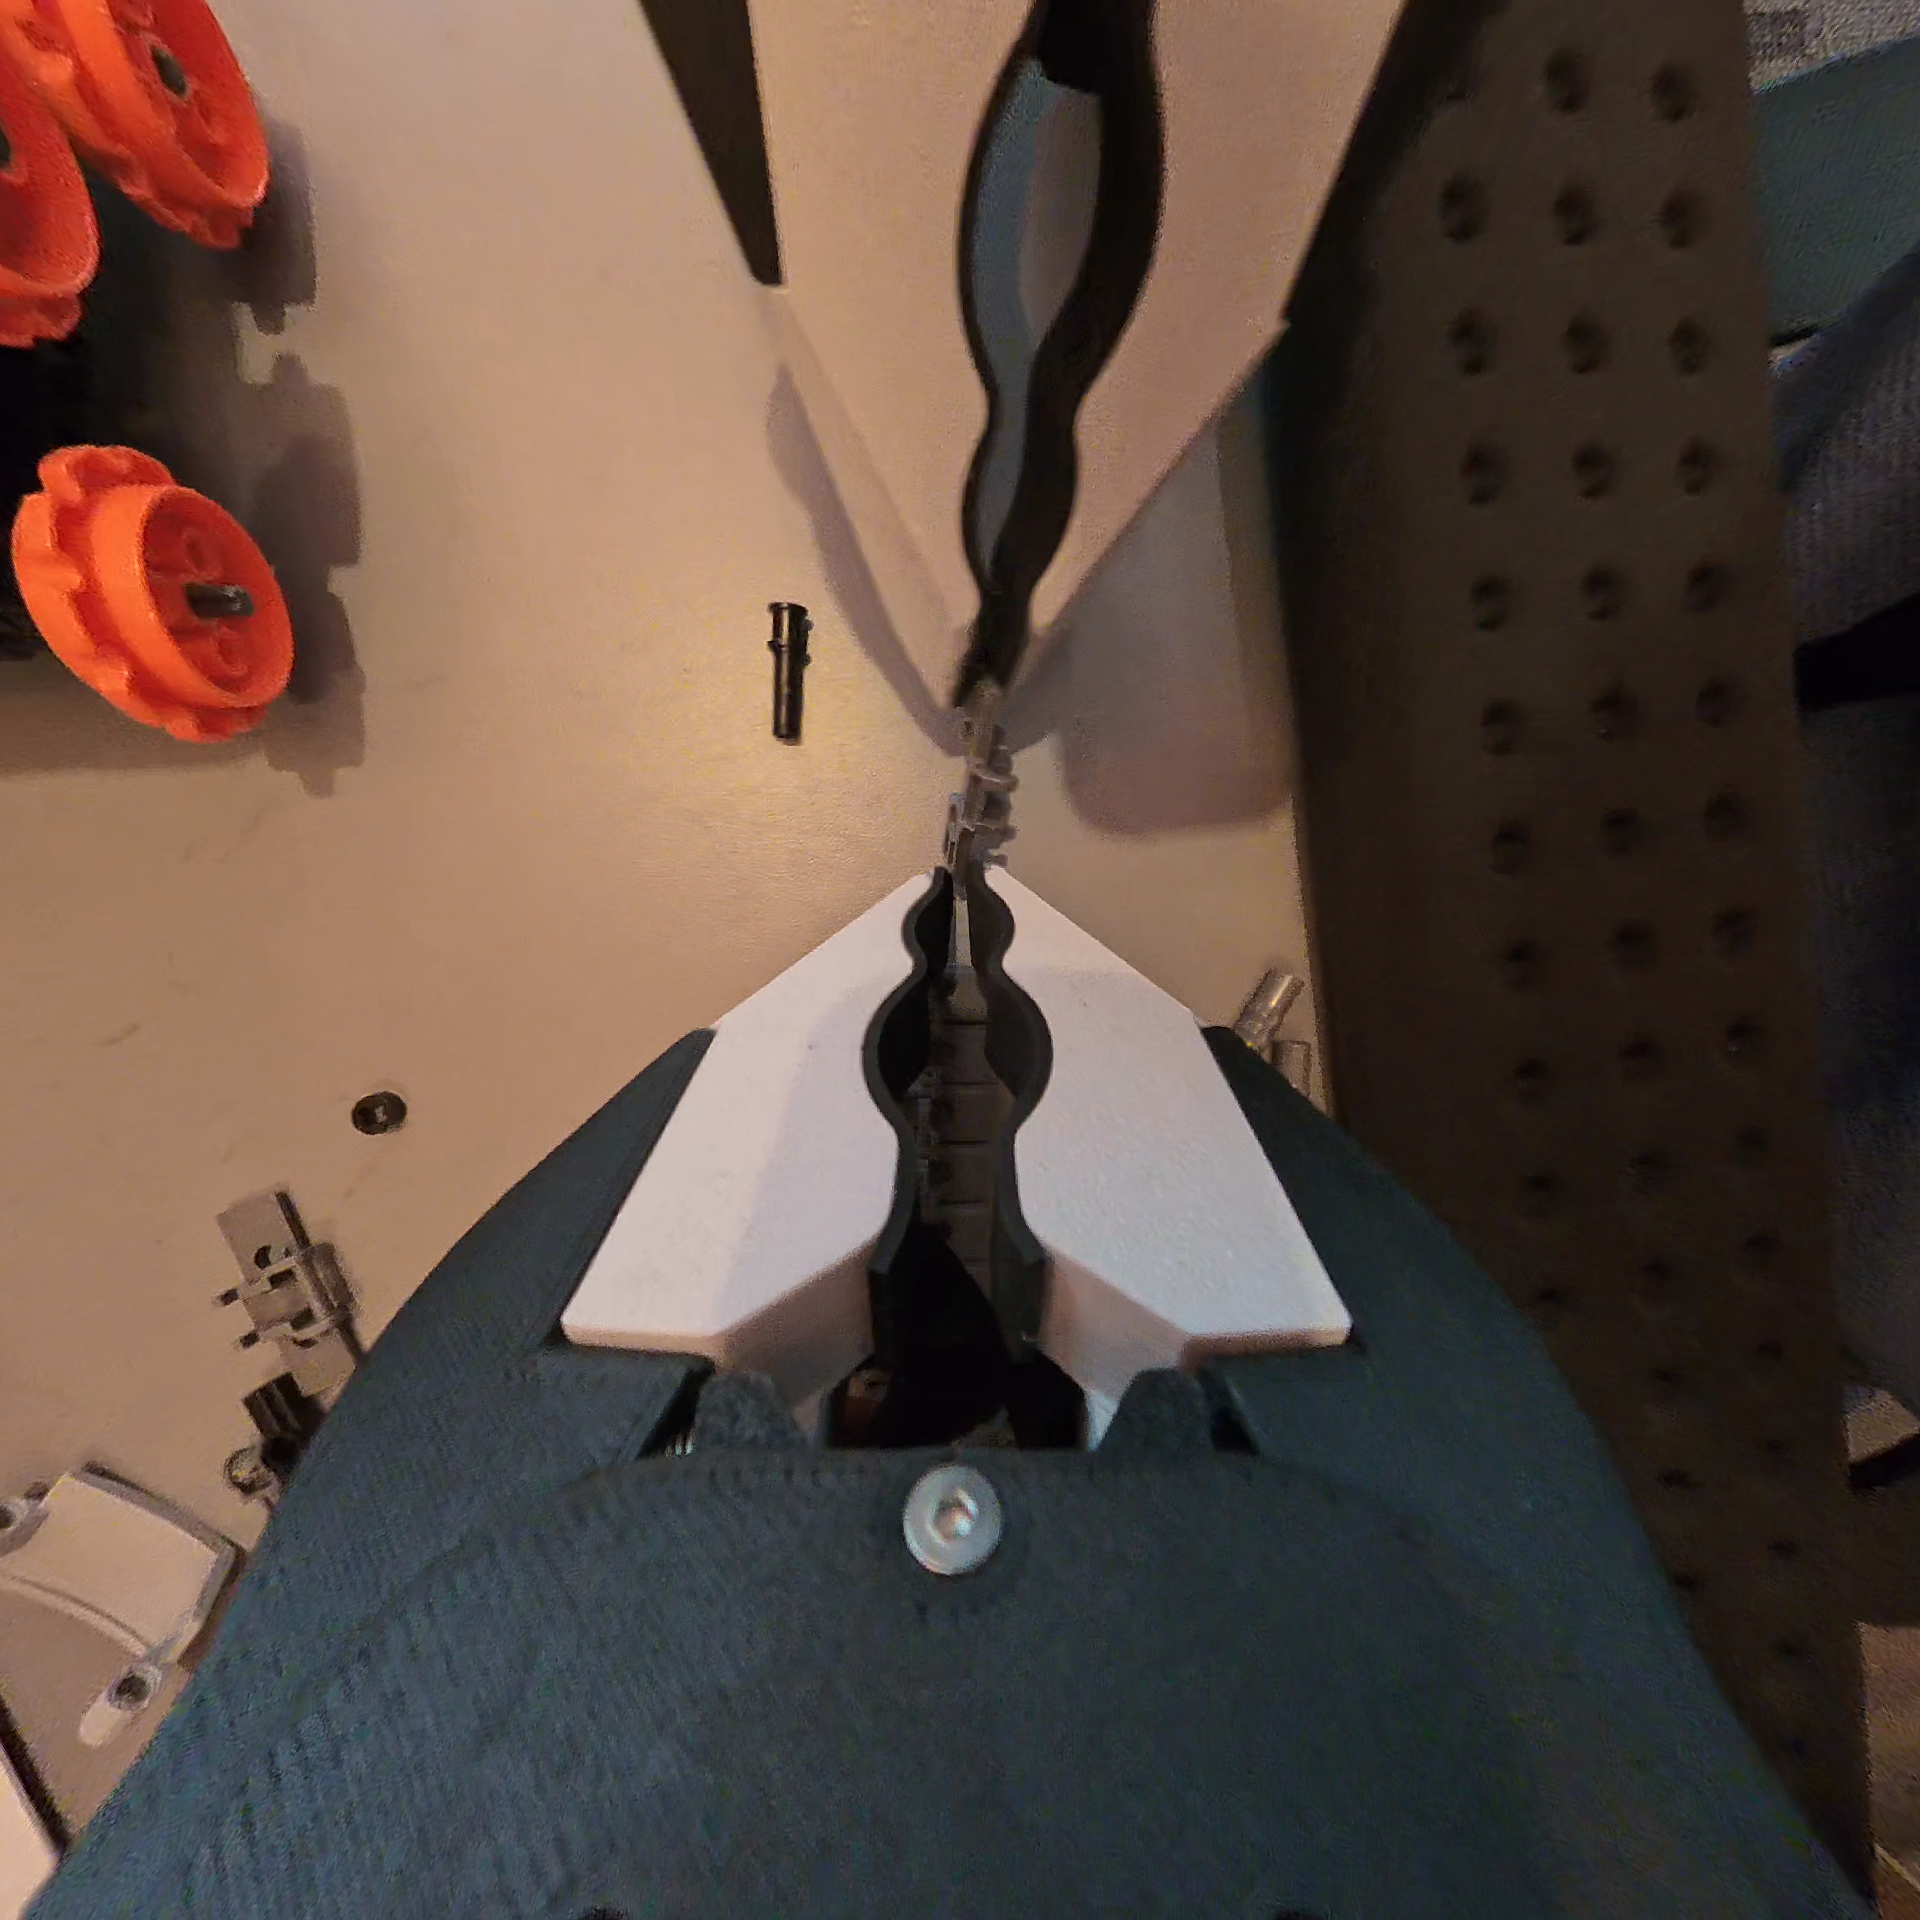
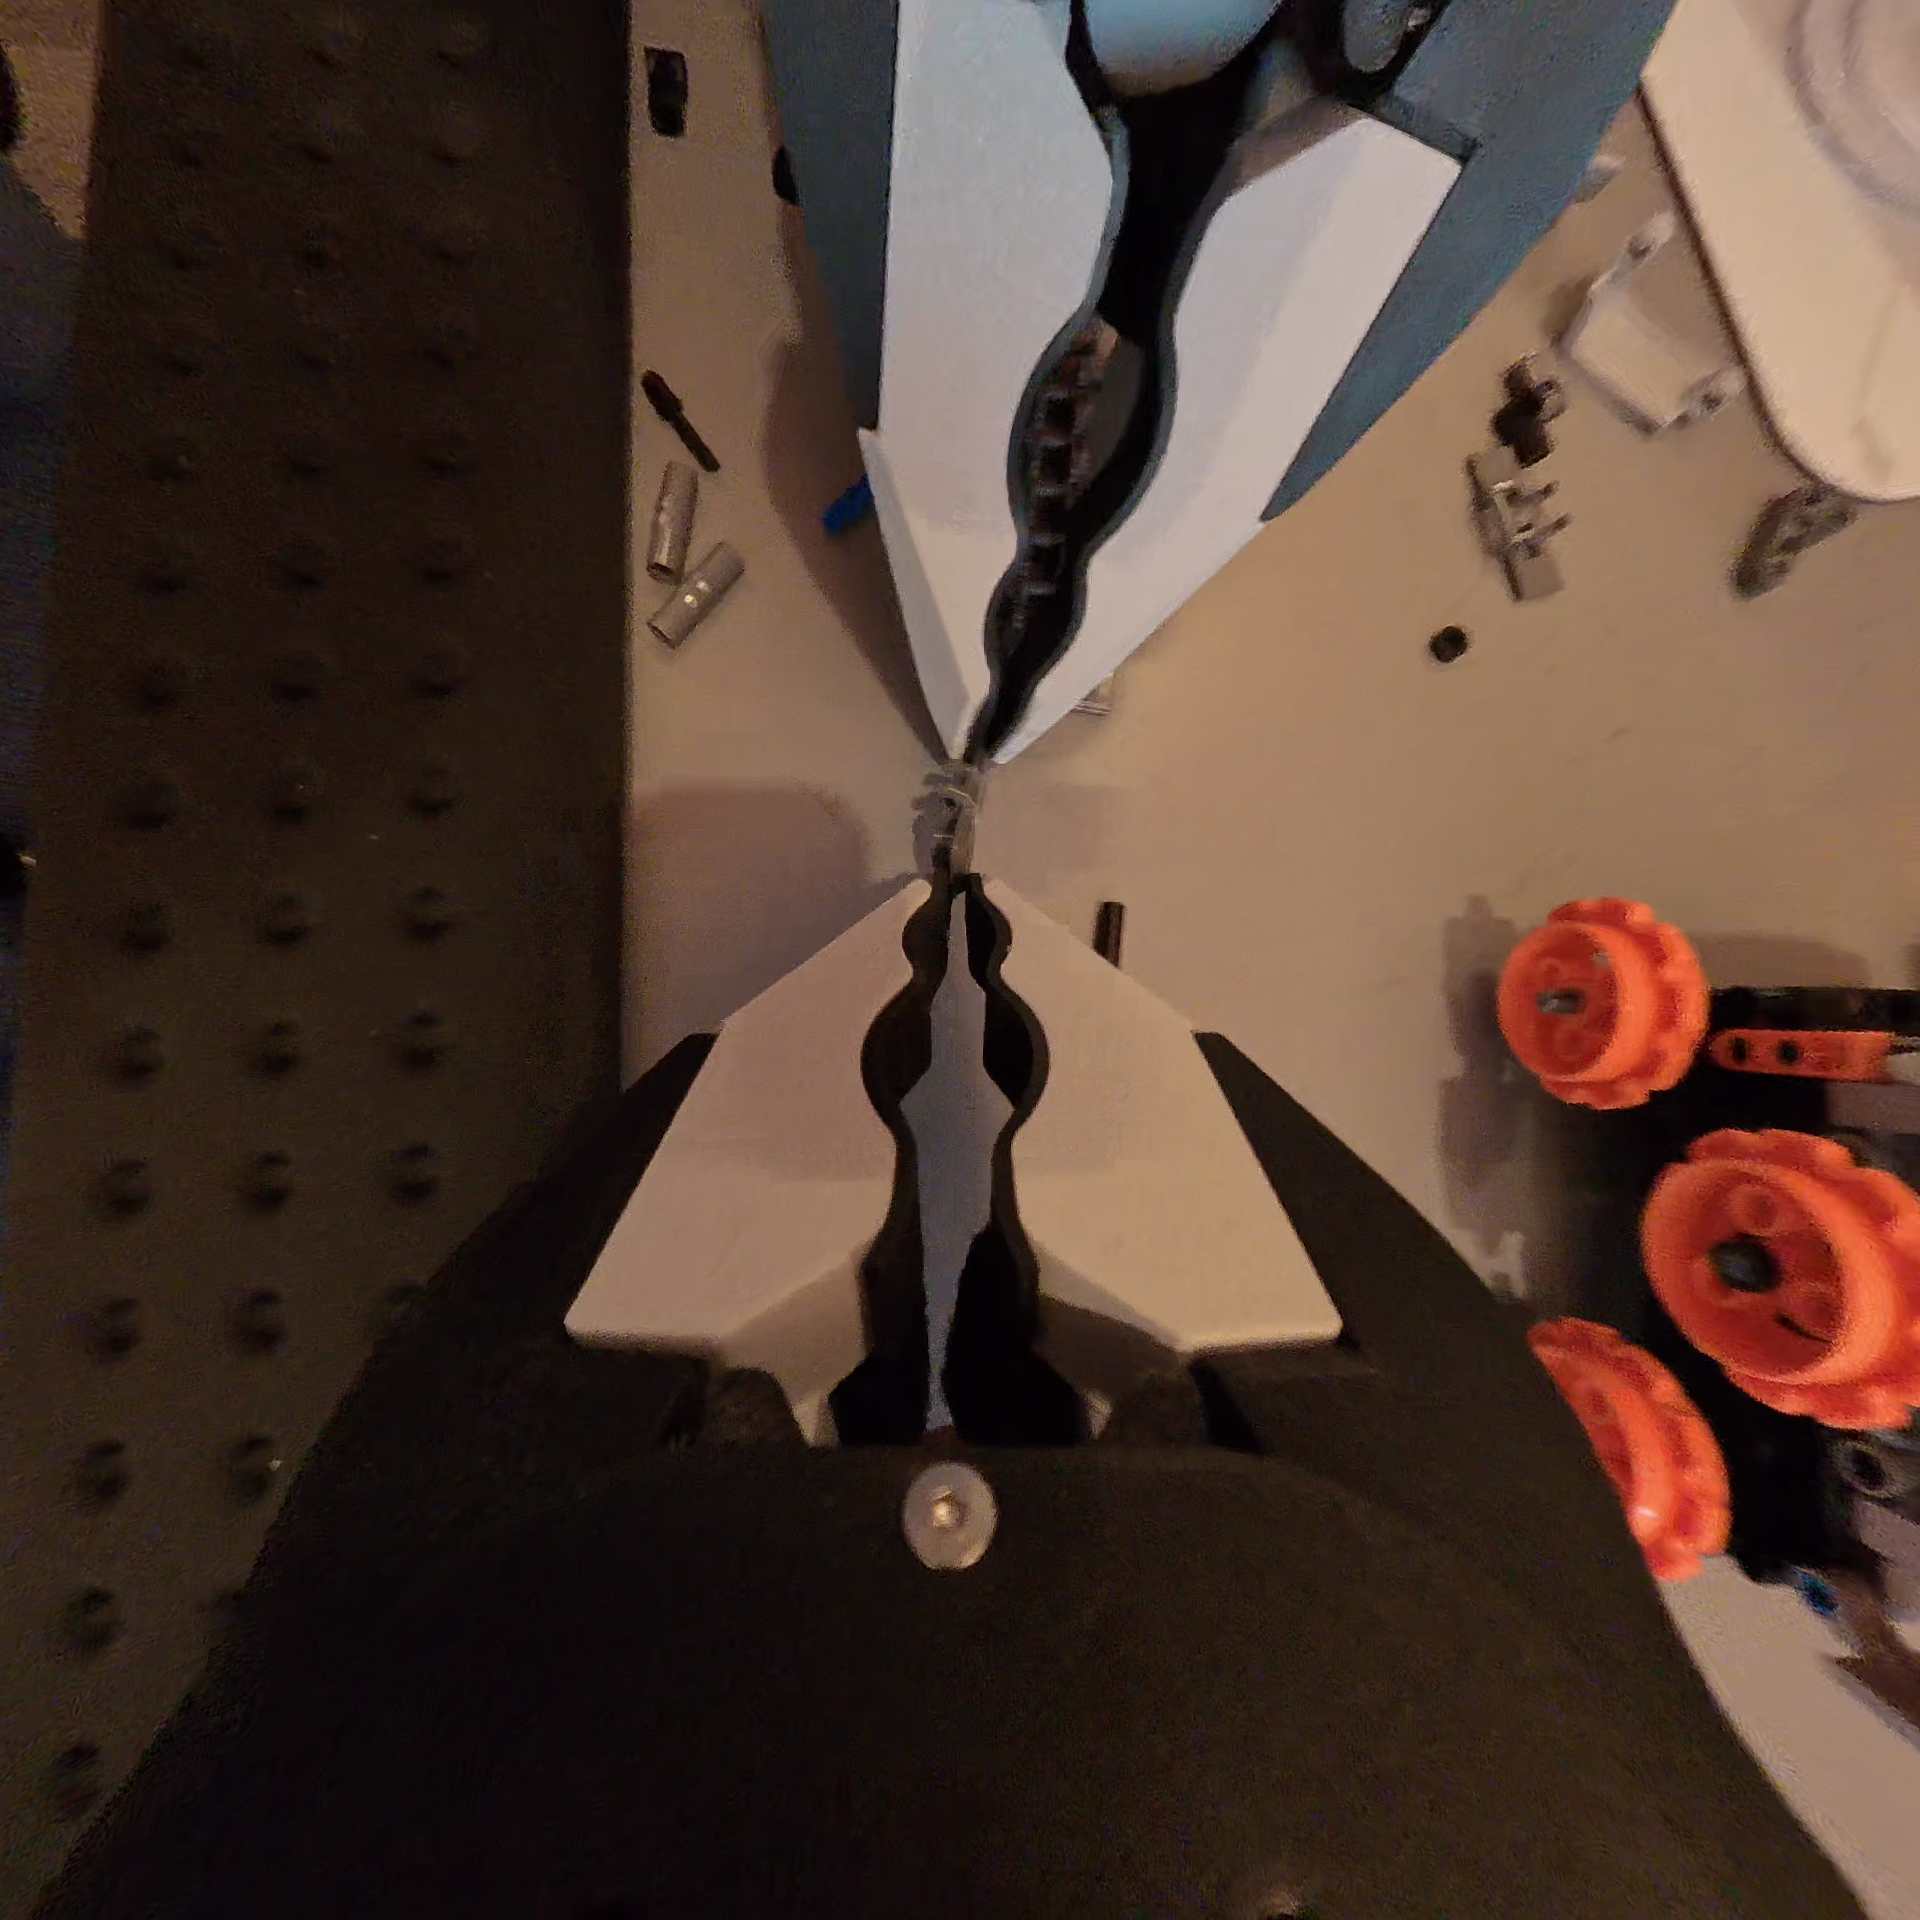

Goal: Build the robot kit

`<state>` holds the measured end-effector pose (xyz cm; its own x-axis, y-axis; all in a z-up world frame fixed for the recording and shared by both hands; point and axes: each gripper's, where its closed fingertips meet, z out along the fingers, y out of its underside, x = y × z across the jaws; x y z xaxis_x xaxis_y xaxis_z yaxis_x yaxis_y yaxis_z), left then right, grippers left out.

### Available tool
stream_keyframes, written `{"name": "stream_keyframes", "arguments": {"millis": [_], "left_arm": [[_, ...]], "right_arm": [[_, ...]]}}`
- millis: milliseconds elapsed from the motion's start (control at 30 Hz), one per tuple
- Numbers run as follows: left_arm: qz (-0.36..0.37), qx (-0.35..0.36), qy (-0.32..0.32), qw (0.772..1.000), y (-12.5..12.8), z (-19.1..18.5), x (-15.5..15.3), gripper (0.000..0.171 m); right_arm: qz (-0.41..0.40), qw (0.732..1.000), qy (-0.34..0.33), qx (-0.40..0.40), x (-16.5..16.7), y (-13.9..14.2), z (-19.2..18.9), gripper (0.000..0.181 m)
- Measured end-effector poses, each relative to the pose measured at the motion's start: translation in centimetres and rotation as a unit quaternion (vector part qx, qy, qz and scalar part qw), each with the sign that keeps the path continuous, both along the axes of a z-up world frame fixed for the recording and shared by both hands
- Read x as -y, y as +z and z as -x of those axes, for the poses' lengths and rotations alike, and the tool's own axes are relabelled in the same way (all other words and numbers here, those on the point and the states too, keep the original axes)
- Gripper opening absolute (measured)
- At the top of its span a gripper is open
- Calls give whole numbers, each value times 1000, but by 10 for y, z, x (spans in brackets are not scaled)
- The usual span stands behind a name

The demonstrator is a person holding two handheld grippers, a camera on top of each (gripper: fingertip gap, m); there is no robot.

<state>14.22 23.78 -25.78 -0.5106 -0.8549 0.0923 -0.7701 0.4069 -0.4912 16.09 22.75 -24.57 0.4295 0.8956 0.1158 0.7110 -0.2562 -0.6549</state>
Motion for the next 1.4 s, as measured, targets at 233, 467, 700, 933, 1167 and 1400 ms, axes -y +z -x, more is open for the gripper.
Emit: {"name": "stream_keyframes", "arguments": {"millis": [233,467,700,933,1167,1400], "left_arm": [[5,-31,-21,999,-5,-3,-1,3],[25,-36,-27,999,-5,-1,2,2],[2,-71,-63,995,-6,1,1,2],[-12,-82,-64,994,-4,-9,-3,5],[-20,-53,-18,998,-5,-23,-15,14],[-68,-15,24,997,2,-12,-33,19]], "right_arm": [[78,994,-55,-45,-2,-6,-5,0],[116,991,-53,-43,4,-15,-8,1],[35,997,-32,-59,-2,11,-5,10],[95,994,-49,-33,3,-12,-9,1],[105,992,-63,-25,4,-15,-14,18],[71,997,-34,-27,7,-7,-17,13]]}}
